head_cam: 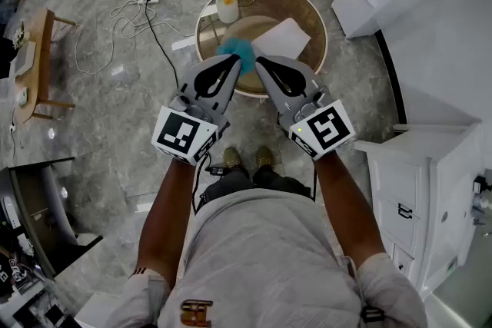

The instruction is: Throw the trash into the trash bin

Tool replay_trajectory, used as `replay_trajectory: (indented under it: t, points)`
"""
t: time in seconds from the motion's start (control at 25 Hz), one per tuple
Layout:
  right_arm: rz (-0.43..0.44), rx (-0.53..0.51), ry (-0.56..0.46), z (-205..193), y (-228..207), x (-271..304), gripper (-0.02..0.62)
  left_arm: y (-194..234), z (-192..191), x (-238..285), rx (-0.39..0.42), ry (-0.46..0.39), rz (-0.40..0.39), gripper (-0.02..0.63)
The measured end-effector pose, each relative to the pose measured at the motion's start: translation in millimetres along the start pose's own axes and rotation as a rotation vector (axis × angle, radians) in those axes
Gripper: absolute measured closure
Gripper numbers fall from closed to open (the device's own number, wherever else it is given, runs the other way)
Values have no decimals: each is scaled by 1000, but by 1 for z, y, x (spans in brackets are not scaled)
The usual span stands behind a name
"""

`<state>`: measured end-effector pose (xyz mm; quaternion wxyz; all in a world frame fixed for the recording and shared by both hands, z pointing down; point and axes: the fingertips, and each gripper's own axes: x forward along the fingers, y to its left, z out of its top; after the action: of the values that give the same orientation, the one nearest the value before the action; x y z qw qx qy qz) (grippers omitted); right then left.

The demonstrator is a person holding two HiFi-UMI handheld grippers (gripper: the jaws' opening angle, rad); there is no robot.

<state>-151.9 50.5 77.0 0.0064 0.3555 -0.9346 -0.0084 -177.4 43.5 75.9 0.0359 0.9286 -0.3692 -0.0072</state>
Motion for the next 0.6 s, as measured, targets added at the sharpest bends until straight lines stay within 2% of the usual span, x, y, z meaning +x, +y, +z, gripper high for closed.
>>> replay_trajectory:
  t: [0.6]
  points:
    - [-8, -16, 41, -19, 21, 28, 595, 31, -20, -17, -2, 24, -3, 606]
